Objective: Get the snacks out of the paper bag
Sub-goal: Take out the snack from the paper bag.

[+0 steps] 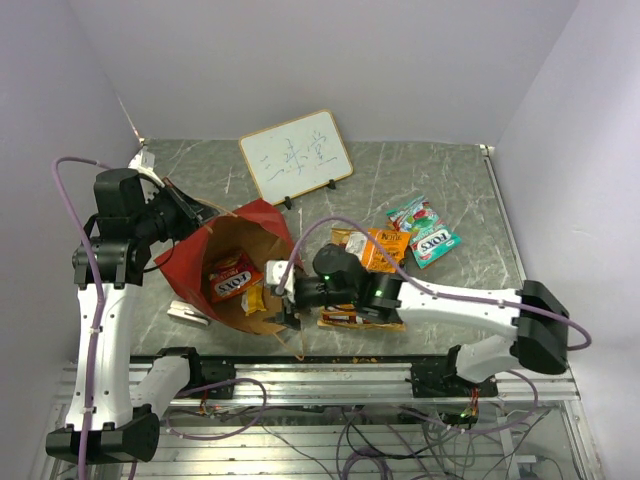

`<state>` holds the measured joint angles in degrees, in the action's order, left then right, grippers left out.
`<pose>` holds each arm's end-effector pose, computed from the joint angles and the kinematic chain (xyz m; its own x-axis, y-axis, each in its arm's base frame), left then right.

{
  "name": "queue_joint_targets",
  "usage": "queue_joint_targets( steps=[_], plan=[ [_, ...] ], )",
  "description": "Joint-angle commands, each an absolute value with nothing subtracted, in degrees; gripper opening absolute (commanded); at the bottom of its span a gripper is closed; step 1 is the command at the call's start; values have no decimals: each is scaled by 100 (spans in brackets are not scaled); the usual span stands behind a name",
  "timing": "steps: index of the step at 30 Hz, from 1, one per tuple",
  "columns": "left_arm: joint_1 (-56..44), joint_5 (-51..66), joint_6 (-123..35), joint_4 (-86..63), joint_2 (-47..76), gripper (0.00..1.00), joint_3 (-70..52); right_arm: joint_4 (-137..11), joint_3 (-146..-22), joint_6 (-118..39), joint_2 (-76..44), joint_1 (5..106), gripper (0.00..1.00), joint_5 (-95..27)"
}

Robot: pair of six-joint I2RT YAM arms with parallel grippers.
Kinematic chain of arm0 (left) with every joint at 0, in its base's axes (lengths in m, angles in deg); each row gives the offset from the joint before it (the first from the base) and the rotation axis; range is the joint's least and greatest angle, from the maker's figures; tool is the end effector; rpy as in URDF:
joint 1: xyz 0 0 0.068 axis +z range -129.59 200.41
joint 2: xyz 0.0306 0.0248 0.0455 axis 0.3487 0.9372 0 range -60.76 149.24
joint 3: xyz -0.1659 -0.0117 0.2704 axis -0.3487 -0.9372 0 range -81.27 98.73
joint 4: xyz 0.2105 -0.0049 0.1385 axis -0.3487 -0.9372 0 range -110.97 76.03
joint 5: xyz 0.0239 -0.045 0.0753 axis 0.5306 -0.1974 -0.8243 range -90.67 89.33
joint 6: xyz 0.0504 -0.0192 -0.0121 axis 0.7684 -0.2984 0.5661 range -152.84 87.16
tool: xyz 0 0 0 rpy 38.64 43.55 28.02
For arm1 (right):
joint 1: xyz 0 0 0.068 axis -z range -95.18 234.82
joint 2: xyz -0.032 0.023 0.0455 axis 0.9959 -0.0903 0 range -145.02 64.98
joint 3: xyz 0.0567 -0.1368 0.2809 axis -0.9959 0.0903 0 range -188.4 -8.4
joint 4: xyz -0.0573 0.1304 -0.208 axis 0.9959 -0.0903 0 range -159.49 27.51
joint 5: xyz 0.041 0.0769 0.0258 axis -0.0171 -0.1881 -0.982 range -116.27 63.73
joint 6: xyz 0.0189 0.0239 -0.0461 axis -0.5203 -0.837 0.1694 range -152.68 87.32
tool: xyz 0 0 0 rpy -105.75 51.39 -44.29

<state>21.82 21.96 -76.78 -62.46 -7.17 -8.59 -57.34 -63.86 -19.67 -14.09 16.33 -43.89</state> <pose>0.1335 -0.0111 0.4430 -0.5701 -0.6547 -0.4962 -0.1156 0.6619 -0.7406 0.1011 0.2878 0.3440 0.1102 -0.3055 -0.9458 -0.9927 0.0139 -0.1202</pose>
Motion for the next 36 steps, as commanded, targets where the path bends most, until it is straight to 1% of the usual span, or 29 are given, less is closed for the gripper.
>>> queue_joint_targets(
  steps=[1, 3, 6, 9, 15, 20, 23, 29, 36],
  plan=[
    [2203, 2340, -7538, -6270, -710, 7, -751, -4873, -6433, -450, -2066, 1619, 74, -4561],
    [2199, 2346, -7517, -6327, -706, 7, -726, -4676, -6529, -93, -2377, 1621, 74, -4503],
    [2199, 2364, -7520, -6333, -712, 7, -728, -4875, -6849, 840, -2851, 1618, 77, -4681],
    [2199, 2388, -7542, -6312, -688, 7, -740, -5083, -7149, 1373, -3308, 1633, 78, -4583],
    [2199, 2409, -7436, -6510, -504, 7, -546, -5053, -7527, 1771, -4027, 1776, 78, -4521],
    [2199, 2382, -7474, -6555, -554, 7, -618, -5178, -7850, 1979, -4532, 1819, 73, -4408],
    [2200, 2402, -7515, -6559, -573, 7, -662, -5128, -7944, 1974, -4700, 1870, 72, -4390],
    [2199, 2439, -7586, -6496, -585, 7, -691, -4999, -8152, 1862, -5007, 1907, 65, -4298],
    [2200, 2397, -7540, -6610, -613, 7, -594, -4976, -8267, 1839, -5304, 1902, 60, -4224]
  ],
)
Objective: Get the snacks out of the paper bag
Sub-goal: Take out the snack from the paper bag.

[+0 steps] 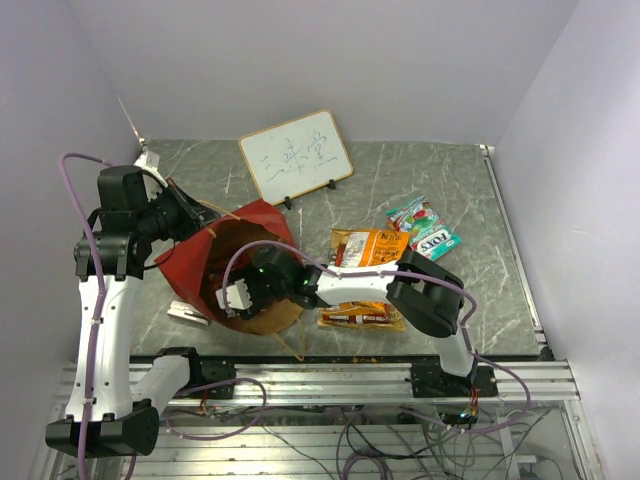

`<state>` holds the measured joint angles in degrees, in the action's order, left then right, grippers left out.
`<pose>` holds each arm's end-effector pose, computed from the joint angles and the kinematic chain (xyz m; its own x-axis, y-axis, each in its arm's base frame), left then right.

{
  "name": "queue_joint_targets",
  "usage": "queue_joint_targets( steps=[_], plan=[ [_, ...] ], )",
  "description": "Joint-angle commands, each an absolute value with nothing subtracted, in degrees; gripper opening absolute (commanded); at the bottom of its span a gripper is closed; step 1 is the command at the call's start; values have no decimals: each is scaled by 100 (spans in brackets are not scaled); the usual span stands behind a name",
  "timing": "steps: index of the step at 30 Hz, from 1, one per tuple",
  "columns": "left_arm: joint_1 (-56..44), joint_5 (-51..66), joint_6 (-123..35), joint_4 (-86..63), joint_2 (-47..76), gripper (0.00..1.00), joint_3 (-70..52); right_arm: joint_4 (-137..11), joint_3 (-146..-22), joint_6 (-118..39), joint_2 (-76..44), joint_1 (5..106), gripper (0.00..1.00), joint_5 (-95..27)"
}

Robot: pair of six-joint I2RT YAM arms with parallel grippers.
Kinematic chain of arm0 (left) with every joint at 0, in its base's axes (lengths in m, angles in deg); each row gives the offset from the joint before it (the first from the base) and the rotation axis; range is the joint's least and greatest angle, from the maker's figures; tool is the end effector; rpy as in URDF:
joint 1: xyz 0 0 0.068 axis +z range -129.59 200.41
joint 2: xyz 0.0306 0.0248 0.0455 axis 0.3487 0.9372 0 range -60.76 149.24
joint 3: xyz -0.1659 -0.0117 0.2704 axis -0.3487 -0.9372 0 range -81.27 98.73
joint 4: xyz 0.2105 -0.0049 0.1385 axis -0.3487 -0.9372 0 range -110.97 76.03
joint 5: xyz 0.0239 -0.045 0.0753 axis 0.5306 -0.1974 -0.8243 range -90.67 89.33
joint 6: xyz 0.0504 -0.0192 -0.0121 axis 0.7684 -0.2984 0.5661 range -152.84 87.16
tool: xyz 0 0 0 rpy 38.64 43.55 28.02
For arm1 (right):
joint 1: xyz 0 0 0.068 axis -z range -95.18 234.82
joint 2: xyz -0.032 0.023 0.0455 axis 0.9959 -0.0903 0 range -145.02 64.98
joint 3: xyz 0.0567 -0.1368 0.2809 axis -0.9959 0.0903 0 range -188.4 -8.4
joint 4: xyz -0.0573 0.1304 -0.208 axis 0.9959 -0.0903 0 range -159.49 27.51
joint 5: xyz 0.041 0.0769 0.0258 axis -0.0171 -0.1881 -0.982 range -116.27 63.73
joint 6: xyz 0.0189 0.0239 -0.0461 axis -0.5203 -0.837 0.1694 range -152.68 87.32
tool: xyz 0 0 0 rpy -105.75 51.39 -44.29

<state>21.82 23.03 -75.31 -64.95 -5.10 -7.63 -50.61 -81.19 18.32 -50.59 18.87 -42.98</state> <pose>0.1414 -0.0116 0.4399 -0.6139 -0.6336 -0.4708 -0.1357 0.6722 -0.7278 0.1781 0.4258 0.2211 0.6262 -0.4233 -0.6548 -0.7763 -0.2606 -0.5739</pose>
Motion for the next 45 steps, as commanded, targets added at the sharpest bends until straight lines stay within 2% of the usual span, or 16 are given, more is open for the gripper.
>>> queue_joint_targets(
  steps=[1, 3, 7, 12, 18, 19, 45],
  plan=[
    [2199, 2405, -7535, -6625, -624, 7, -602, -5009, -8293, 1851, -5336, 1906, 60, -4226],
    [2199, 2412, -7529, -6649, -634, 7, -632, -5018, -8335, 1834, -5390, 1904, 59, -4180],
    [2201, 2413, -7542, -6673, -635, 7, -658, -5069, -8425, 1828, -5463, 1905, 49, -4123],
    [2197, 2396, -7581, -6598, -618, 7, -700, -5121, -8542, 1501, -5312, 1904, 30, -4222],
    [2199, 2370, -7620, -6453, -664, 7, -773, -5286, -8607, 1225, -4933, 1904, 2, -4356],
    [2199, 2381, -7637, -6428, -666, 7, -788, -5302, -8609, 1211, -4877, 1900, 0, -4312],
    [2199, 2472, -7502, -6240, -445, 7, -722, -5707, -7107, -169, -1889, 1925, 0, -4190]
  ],
)
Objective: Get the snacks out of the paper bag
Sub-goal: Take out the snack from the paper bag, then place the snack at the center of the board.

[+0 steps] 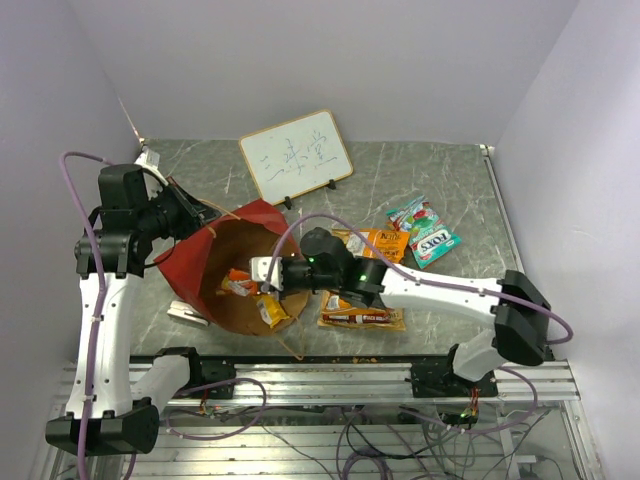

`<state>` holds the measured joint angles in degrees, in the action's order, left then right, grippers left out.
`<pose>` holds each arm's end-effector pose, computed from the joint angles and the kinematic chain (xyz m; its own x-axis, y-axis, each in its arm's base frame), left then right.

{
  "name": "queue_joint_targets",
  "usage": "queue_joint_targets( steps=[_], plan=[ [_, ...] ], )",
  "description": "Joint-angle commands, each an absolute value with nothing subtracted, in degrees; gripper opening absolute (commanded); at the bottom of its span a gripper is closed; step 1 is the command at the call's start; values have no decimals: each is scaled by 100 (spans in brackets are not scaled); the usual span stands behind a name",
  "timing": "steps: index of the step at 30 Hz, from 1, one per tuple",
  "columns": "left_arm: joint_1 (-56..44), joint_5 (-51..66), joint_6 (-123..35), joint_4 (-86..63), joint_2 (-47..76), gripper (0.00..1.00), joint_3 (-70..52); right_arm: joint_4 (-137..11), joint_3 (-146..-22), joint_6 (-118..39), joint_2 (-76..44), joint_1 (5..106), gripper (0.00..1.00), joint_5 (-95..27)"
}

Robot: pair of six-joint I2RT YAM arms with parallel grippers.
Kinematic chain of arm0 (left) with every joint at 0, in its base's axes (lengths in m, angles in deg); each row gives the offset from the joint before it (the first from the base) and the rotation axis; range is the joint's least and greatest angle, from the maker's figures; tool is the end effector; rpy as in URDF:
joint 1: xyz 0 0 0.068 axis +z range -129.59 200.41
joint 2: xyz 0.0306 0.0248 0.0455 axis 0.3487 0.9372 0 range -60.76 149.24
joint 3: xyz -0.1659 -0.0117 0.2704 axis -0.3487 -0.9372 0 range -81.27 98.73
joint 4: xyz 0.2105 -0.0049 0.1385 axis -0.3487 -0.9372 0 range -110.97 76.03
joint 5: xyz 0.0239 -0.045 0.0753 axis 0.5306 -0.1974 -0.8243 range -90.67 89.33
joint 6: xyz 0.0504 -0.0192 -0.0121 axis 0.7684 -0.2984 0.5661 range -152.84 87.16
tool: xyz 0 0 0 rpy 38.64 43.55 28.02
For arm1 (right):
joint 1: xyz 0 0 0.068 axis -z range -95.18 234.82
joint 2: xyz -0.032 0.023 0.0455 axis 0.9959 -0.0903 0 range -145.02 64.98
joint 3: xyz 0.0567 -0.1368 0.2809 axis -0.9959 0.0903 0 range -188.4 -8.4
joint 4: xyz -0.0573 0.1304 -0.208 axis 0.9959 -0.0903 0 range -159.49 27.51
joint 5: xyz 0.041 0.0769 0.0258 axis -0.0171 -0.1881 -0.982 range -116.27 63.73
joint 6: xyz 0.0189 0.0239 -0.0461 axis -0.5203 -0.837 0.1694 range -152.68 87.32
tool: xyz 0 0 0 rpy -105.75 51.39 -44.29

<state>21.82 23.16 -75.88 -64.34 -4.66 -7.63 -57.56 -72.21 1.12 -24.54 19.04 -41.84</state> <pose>0.1445 -0.0116 0.4399 -0.6124 -0.6396 -0.4646 -0.1383 0.6653 -0.7336 0.1377 0.3309 0.3365 0.4251 -0.3613 -0.8299 -0.8965 -0.0418 -0.4410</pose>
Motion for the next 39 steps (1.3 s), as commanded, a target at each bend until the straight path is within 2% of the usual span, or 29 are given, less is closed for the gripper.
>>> queue_joint_targets(
  steps=[1, 15, 27, 34, 39],
  plan=[
    [2199, 2468, -7492, -6252, -429, 7, -711, -5749, -7062, -212, -1764, 1924, 0, -4186],
    [2201, 2526, -7522, -6094, -341, 7, -797, -6633, -6859, -634, -196, 1925, 0, -3466],
    [2199, 2365, -7591, -5907, -452, 7, -954, -7364, -7191, -823, 399, 1921, 0, -2623],
    [2199, 2202, -7395, -6097, -389, 7, -894, -7876, -6898, -932, 974, 1929, 0, -1647],
    [2200, 2092, -7338, -6209, -401, 7, -816, -7953, -6694, -706, 1038, 1977, 0, -430]
  ],
)
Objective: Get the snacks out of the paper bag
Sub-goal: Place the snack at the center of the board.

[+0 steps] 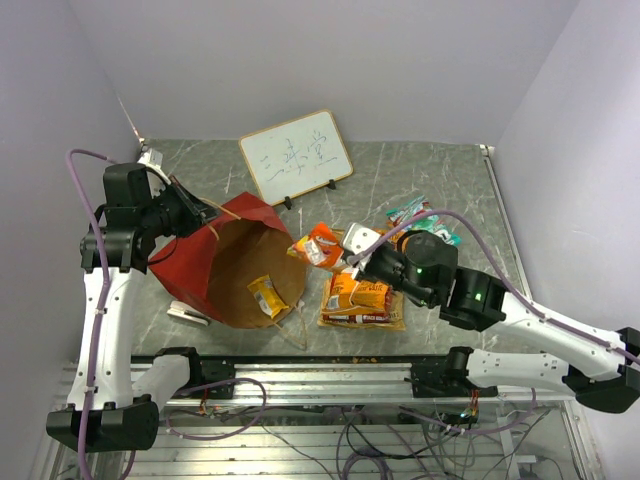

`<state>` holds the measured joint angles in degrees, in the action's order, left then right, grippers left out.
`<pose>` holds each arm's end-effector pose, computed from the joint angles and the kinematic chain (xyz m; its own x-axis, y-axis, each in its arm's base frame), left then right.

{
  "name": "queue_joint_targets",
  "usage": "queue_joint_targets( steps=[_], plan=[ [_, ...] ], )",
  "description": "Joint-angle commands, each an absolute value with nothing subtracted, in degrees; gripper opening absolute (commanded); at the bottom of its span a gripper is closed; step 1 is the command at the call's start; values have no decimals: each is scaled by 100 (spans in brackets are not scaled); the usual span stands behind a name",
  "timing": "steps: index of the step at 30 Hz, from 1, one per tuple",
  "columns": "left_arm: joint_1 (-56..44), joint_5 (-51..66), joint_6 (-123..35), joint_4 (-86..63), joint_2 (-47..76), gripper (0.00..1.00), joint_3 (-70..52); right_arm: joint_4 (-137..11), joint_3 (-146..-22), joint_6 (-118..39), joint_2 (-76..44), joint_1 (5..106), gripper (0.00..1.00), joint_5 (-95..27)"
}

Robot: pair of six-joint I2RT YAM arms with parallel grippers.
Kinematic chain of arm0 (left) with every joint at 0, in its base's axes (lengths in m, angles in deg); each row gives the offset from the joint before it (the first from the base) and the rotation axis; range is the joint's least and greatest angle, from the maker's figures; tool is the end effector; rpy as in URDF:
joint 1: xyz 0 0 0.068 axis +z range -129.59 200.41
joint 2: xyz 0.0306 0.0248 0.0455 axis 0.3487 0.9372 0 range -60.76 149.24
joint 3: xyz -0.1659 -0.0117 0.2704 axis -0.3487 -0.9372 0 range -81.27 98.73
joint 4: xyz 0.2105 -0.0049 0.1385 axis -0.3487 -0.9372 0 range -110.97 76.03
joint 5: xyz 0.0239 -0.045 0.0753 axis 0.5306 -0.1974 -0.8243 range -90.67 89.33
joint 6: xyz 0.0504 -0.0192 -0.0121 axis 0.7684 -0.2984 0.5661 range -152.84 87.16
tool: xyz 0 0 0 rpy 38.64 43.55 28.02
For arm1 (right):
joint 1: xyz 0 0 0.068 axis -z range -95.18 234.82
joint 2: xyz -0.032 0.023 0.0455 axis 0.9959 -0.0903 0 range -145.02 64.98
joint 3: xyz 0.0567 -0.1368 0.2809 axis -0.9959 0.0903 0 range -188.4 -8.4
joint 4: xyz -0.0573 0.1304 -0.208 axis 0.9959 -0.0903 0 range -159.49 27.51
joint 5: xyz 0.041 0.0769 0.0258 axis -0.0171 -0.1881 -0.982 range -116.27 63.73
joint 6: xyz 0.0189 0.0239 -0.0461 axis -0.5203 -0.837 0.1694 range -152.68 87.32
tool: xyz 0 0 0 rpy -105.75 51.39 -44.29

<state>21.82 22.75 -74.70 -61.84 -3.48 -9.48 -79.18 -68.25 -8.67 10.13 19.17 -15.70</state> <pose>0.1559 -0.0110 0.4315 -0.6158 -0.6277 -0.4762 -0.1365 0.6802 -0.7202 0.0801 0.1603 0.4248 0.2580 -0.4001 -0.8794 -0.7844 0.4446 -0.4324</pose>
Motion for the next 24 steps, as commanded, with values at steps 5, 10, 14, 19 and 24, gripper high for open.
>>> queue_joint_targets(
  steps=[5, 10, 14, 19, 24],
  plan=[
    [2199, 2060, -7478, -6135, -523, 7, -927, -8029, -6337, 138, 816, 2321, 0, -10],
    [2199, 2077, -7538, -6141, -635, 7, -998, -8099, -5954, 739, 842, 2872, 0, -83],
    [2199, 2085, -7501, -6179, -646, 7, -1017, -8654, -5624, 1075, 892, 2923, 0, -530],
    [2199, 2162, -7568, -6055, -623, 7, -1043, -9295, -5388, 911, 997, 2914, 0, -1876],
    [2199, 2248, -7590, -5986, -574, 7, -1052, -9699, -5139, 827, 865, 2868, 0, -2661]
  ],
)
